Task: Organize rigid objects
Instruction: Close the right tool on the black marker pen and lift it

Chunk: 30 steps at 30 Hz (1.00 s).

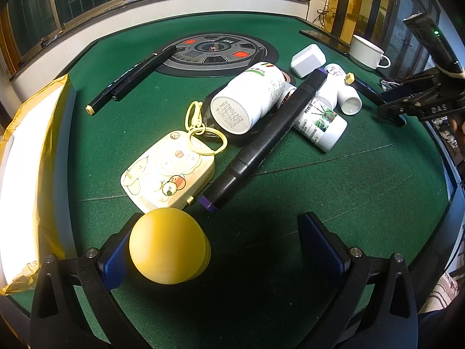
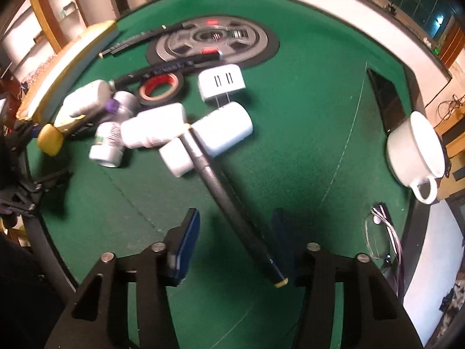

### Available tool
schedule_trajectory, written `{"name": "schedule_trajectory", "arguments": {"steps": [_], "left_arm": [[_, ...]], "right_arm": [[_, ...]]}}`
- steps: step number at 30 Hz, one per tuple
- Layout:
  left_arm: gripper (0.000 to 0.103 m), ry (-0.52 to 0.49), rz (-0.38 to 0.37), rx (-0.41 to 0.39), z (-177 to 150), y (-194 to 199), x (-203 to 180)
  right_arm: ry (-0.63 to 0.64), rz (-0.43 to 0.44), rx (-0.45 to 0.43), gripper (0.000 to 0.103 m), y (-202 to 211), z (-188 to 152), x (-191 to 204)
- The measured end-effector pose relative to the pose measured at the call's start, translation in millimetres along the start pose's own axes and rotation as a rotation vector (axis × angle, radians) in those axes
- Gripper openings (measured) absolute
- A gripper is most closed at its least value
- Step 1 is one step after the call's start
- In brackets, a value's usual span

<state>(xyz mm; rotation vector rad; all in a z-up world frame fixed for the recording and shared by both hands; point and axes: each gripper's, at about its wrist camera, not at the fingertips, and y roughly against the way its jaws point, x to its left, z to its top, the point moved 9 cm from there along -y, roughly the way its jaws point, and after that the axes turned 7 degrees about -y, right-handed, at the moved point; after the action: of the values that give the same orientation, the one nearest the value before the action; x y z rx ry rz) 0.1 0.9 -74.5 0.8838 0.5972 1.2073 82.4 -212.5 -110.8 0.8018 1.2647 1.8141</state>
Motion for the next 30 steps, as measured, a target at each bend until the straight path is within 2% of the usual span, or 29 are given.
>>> {"name": "schedule_trajectory", "arguments": {"steps": [1, 5, 7, 12, 15, 17, 18, 20, 21, 22, 25, 27, 29, 30], "left_arm": [[0.103, 0.000, -0.001, 0.000, 0, 0, 0], [0.103, 0.000, -0.001, 0.000, 0, 0, 0], [0.103, 0.000, -0.001, 0.000, 0, 0, 0], [0.103, 0.000, -0.001, -0.001, -1, 0, 0], [0.103, 0.000, -0.009, -0.001, 0, 1, 0], [0.103, 0.004, -0.032, -0.006, 1, 3, 0], [0.101, 0.013, -0.044, -0.011, 1, 5, 0], [0.089, 0.045, -0.086, -0.014, 4, 10, 3], [0.086, 0.059, -0.099, -0.017, 7, 13, 5], [0.083, 0.071, -0.112, -0.025, 11, 16, 7], [0.083, 0.070, -0.115, -0.043, 25, 21, 16], [0.076, 0.049, -0.108, -0.040, 34, 19, 21], [0.057, 0.028, -0.128, -0.025, 40, 17, 21], [0.054, 0.015, -0.130, -0.016, 43, 17, 21]], "right_arm": [[-0.014, 0.018, 0.005, 0.030, -4, -1, 0], [-0.120, 0.086, 0.027, 0.022, -8, -10, 5], [-0.217, 0.161, 0.026, 0.015, -1, -19, 18], [-0.415, 0.319, 0.039, 0.015, -2, -42, 58], [-0.477, 0.353, 0.037, 0.016, -2, -55, 73], [-0.478, 0.366, 0.022, 0.020, 3, -56, 82], [-0.474, 0.343, 0.016, 0.023, 3, -57, 83], [-0.459, 0.320, -0.005, 0.023, 11, -60, 85], [-0.452, 0.309, -0.017, 0.025, 15, -61, 85], [-0.448, 0.299, -0.027, 0.030, 18, -63, 84], [-0.481, 0.289, -0.065, 0.041, 20, -58, 82], [-0.522, 0.308, -0.069, 0.041, 20, -61, 78], [-0.538, 0.310, -0.065, 0.041, 17, -61, 77], [-0.543, 0.307, -0.065, 0.041, 16, -62, 77]]}}
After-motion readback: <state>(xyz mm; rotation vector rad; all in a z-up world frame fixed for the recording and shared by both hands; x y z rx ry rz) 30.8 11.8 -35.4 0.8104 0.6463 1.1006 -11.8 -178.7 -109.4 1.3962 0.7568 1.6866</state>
